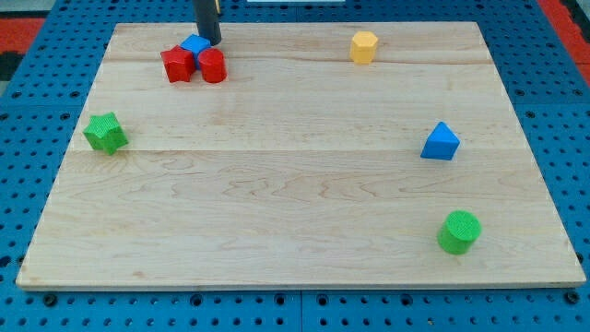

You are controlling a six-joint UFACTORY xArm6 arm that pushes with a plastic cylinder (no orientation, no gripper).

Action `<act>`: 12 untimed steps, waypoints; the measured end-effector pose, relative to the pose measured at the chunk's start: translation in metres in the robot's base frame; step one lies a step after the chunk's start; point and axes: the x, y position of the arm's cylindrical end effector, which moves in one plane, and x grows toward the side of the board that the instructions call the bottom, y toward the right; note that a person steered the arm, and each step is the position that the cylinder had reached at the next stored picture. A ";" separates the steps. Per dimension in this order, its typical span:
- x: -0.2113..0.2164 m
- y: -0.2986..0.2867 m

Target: Move blue triangle to the left of the red star

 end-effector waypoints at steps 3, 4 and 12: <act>0.014 0.085; 0.060 0.086; 0.233 0.284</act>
